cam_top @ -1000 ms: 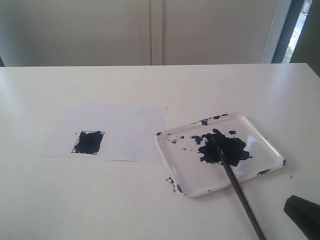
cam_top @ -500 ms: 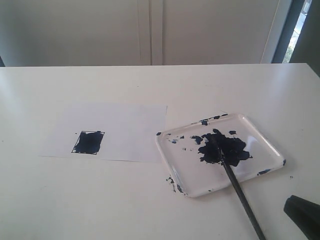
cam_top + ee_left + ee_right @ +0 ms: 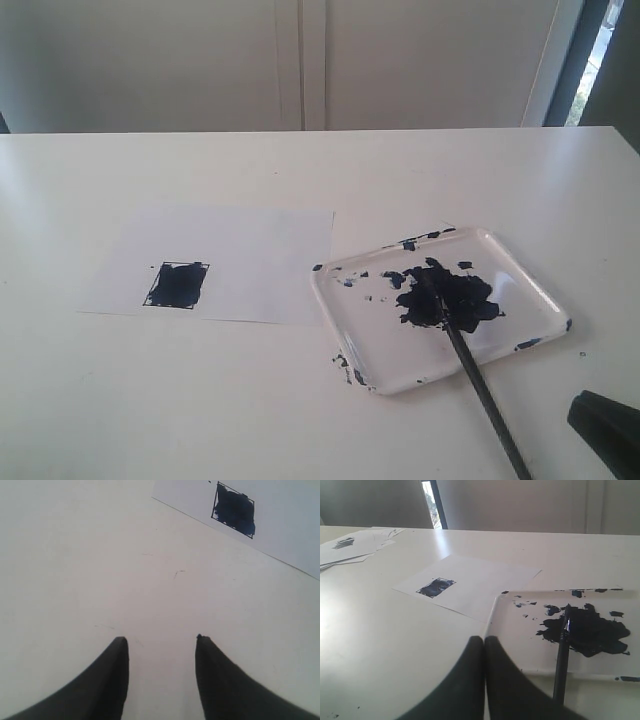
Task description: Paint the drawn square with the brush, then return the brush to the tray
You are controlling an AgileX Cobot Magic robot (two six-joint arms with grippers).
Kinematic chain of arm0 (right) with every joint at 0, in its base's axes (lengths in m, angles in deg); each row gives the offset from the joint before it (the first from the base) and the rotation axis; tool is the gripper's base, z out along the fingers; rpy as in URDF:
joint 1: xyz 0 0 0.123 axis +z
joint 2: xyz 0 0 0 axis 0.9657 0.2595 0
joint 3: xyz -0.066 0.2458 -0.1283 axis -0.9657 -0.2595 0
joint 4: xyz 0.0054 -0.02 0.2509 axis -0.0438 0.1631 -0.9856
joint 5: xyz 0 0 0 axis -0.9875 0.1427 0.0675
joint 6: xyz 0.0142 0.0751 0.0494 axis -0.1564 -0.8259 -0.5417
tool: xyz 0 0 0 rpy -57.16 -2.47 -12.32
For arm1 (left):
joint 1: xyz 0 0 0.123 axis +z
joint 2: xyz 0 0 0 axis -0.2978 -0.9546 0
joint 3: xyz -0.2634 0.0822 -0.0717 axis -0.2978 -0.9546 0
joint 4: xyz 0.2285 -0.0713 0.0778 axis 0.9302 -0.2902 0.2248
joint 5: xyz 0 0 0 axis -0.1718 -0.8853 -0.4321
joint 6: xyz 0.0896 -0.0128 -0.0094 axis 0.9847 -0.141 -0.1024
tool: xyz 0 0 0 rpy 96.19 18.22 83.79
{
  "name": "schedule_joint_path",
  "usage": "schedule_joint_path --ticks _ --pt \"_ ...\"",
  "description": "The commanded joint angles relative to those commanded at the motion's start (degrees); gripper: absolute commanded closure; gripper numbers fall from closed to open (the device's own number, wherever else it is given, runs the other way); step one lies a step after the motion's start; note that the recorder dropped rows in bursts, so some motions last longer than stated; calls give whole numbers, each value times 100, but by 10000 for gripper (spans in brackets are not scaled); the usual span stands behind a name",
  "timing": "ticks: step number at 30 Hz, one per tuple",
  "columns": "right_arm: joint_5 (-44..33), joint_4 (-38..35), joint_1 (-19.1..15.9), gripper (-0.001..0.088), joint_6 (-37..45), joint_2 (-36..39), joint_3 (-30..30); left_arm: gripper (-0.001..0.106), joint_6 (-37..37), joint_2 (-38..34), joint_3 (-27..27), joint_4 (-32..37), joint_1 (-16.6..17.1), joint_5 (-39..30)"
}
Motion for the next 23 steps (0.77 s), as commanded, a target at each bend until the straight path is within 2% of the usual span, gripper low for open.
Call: schedule_joint_path --ticks 23 --pt "-2 0 0 868 85 0 0 574 0 0 0 0 0 0"
